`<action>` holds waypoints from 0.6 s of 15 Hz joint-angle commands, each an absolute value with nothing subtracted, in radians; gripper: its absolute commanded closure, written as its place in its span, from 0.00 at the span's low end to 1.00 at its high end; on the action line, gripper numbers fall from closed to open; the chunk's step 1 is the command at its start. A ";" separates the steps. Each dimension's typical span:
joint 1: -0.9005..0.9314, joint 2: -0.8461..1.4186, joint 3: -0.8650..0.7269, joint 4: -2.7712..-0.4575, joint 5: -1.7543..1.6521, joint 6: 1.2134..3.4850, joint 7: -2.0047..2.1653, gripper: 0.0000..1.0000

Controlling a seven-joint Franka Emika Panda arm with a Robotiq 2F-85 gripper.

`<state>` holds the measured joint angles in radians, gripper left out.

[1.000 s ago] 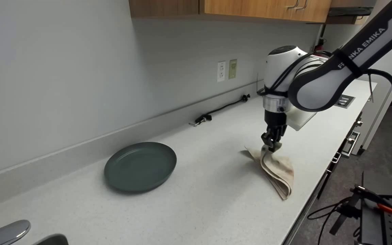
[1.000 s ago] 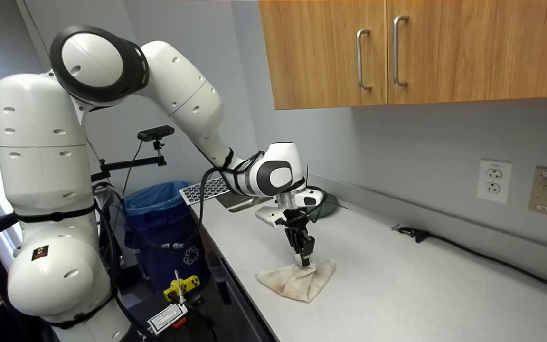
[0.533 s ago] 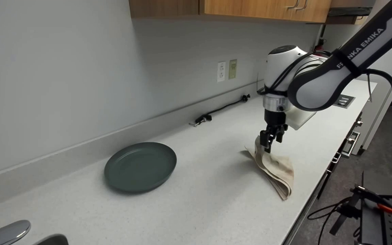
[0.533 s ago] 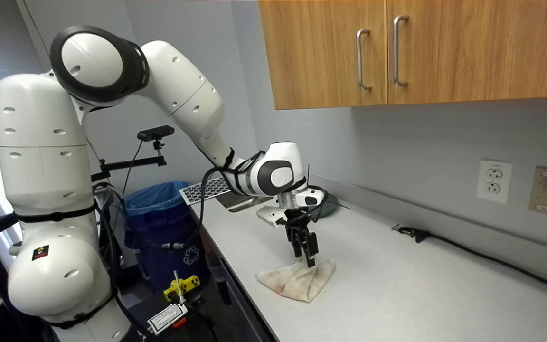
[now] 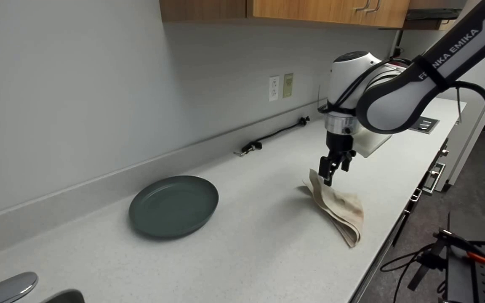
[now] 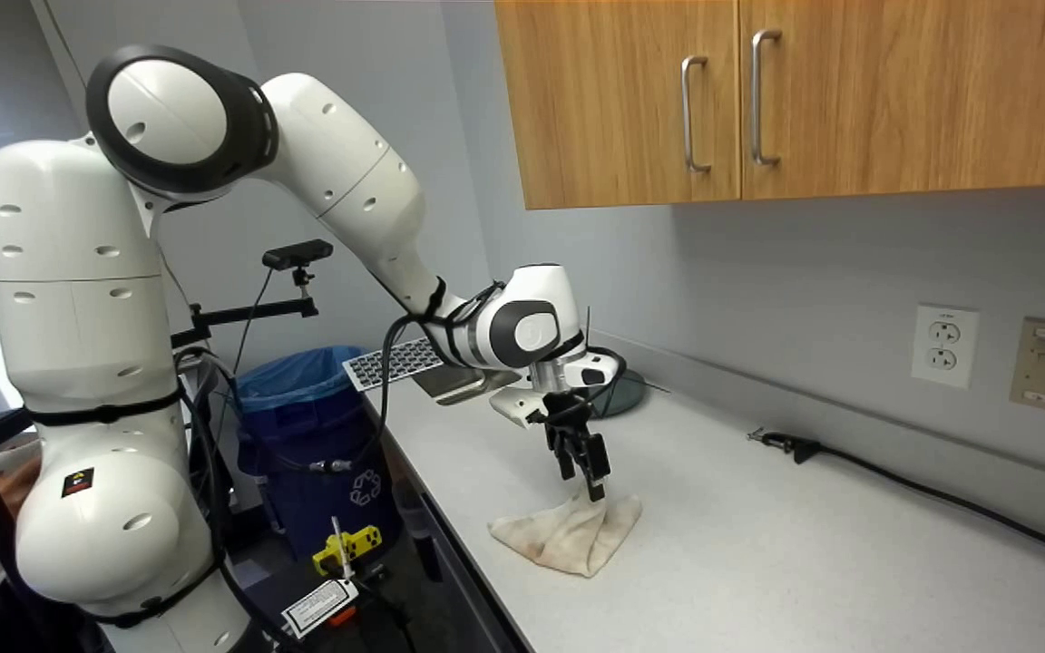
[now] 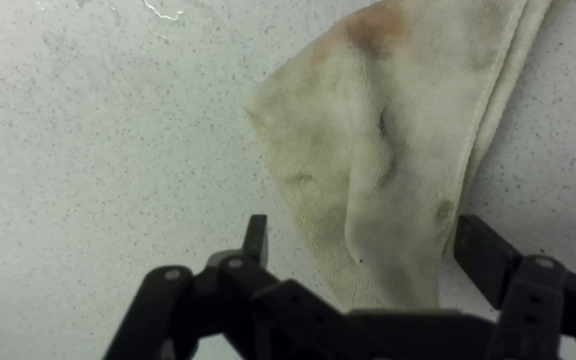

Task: Fold the towel

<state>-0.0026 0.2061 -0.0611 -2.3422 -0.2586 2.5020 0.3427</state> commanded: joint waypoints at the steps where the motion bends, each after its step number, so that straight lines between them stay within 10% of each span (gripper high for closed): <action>1: -0.002 0.134 -0.058 -2.402 -0.202 2.513 0.292 0.34; 9: -0.014 0.029 -0.052 -2.518 -0.130 2.507 0.191 0.98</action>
<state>-0.0034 0.0882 -0.0590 -2.4598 -0.1693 2.5018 0.2518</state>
